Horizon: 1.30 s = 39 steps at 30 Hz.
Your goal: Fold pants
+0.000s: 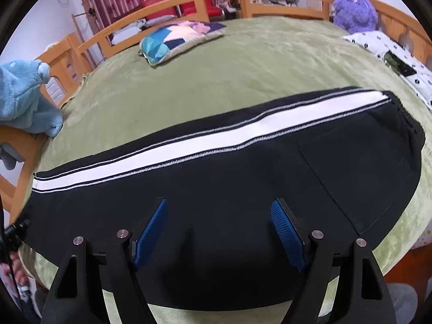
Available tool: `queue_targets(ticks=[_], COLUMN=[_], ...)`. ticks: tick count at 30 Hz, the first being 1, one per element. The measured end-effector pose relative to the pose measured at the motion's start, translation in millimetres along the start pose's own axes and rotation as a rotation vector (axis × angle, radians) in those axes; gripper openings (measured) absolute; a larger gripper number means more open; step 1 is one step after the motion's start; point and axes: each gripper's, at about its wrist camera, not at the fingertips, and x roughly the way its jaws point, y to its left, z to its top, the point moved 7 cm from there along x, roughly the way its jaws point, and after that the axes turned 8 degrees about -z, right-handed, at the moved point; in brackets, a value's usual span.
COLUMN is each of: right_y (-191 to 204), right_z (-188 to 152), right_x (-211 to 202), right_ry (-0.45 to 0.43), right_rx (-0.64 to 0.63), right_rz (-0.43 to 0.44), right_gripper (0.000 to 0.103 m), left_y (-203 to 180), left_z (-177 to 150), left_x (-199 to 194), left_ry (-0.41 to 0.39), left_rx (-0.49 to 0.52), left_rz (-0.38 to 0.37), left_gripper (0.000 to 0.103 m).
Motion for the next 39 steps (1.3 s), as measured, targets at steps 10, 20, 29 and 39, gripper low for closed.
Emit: queue_targets(ticks=[10, 20, 29, 39], right_y=[-29, -111, -185, -179], right_z=[24, 31, 13, 5], right_x=[-4, 14, 19, 32], right_ry=[-0.144, -0.151, -0.124, -0.077], right_rx=[-0.080, 0.055, 0.236, 0.239], right_rz=[0.003, 0.055, 0.066, 0.112], right_gripper=[0.079, 0.079, 0.079, 0.079], left_y=[-190, -376, -444, -424], left_z=[0, -110, -223, -236], left_x=[-58, -34, 49, 14], left_ry=[-0.162, -0.075, 0.167, 0.193], left_rx=[0.423, 0.696, 0.809, 0.812], left_rz=[0.154, 0.000, -0.133, -0.282], left_gripper=[0.017, 0.015, 0.017, 0.068])
